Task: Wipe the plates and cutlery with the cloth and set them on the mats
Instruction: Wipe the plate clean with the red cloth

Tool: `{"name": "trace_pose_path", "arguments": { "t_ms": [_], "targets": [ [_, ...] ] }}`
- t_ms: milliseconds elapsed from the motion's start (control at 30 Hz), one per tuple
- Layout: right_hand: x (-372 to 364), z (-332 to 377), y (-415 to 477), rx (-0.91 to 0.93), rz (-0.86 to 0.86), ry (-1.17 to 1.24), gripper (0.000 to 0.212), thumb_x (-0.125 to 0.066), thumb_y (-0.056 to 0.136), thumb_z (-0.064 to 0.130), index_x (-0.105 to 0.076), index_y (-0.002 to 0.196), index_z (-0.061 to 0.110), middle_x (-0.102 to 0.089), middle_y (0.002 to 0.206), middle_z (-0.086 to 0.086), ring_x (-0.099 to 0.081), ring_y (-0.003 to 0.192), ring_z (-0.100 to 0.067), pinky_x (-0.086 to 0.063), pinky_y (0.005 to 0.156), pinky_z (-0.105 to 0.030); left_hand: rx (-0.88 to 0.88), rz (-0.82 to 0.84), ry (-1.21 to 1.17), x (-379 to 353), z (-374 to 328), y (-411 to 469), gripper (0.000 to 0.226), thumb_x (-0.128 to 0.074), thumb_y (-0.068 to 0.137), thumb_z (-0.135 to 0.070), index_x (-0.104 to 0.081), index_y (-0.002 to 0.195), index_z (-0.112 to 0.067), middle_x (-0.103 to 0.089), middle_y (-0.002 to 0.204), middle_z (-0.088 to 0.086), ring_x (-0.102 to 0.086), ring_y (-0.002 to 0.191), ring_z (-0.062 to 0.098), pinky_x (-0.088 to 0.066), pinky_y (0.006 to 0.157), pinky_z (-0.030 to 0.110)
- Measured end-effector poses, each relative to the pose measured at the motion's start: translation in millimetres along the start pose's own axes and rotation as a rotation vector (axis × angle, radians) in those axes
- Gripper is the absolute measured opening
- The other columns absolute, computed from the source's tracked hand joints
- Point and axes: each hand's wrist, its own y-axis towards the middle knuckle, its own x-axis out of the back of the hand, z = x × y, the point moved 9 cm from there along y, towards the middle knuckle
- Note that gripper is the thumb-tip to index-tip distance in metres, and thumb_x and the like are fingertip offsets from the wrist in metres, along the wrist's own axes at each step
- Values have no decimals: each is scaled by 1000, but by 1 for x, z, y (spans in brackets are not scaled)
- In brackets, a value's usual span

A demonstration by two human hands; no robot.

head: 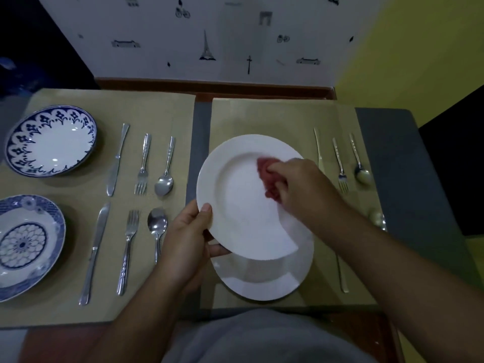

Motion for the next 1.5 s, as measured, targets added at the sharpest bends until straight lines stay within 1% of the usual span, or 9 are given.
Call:
{"name": "trace_pose_path", "arguments": {
  "t_ms": [100, 367, 533, 700, 867, 1033, 1233, 1300, 1500],
  "targets": [
    [-20, -6, -36, -59, 82, -209, 19, -57, 88, 14, -65, 104, 21, -58, 90, 0, -53, 82, -16, -39, 68, -24, -16, -14, -5, 0, -8, 2, 28, -43, 107, -19, -68, 118, -27, -76, 112, 5, -73, 102, 30, -59, 82, 61],
    [-47, 55, -66, 182, 205, 90, 33, -56, 94, 30, -61, 127, 23, -63, 125, 5, -54, 110, -12, -41, 104, -27, 140, 133, -58, -15, 15, -4, 31, -45, 105, -17, -65, 128, -11, -73, 119, 18, -69, 111, 37, -60, 82, 57],
    [-27, 53, -34, 254, 35, -19, 31, -61, 91, 24, -64, 122, 18, -66, 121, 0, -57, 106, -17, -44, 100, -30, 139, 115, 46, -11, 20, -3, 29, -49, 104, -15, -73, 120, -18, -75, 118, 9, -71, 111, 27, -58, 90, 55],
    [-8, 10, 7, 67, -55, -109, 11, -58, 79, 7, -64, 85, 16, -63, 90, -1, -55, 86, -26, -45, 75, -36, 97, 41, 75, -2, 9, 5, 27, -52, 102, -12, -73, 118, -16, -76, 116, 5, -71, 109, 26, -60, 87, 51],
    [-13, -24, -18, -94, 36, -204, 14, -56, 85, 13, -66, 93, 17, -59, 94, -2, -53, 86, -20, -43, 73, -27, 58, -9, 103, 5, -4, 18, 25, -53, 103, -14, -71, 120, -13, -76, 113, 7, -73, 104, 27, -63, 78, 44],
    [-41, 0, -29, -31, 222, 30, 28, -58, 89, 11, -69, 111, 21, -65, 105, 1, -58, 93, -15, -49, 84, -28, 50, -64, 101, 6, -14, 40, 22, -56, 102, -15, -71, 117, -13, -78, 108, 7, -75, 98, 26, -64, 77, 44],
    [-14, -11, 20, -36, 8, 130, 32, -49, 92, 2, -68, 115, 14, -53, 103, 1, -54, 91, -12, -38, 78, -6, 56, -123, 3, 1, -30, 88, 16, -57, 102, -15, -70, 111, -12, -79, 96, 3, -77, 80, 14, -63, 63, 33],
    [-2, -20, 42, -32, -81, 130, 35, -49, 90, -2, -68, 116, 12, -54, 104, -2, -56, 91, -15, -41, 80, -11, 55, -125, -17, -6, -35, 106, 18, -55, 103, -16, -69, 113, -10, -78, 97, 4, -77, 80, 13, -62, 62, 30],
    [-1, -47, 86, -89, -53, 87, 32, -51, 96, 6, -64, 125, 13, -61, 122, -3, -53, 103, -11, -30, 82, 2, 103, -182, 4, -15, -35, 152, 26, -57, 103, -18, -67, 126, -13, -78, 108, 5, -77, 93, 21, -63, 71, 37]
  ]
}}
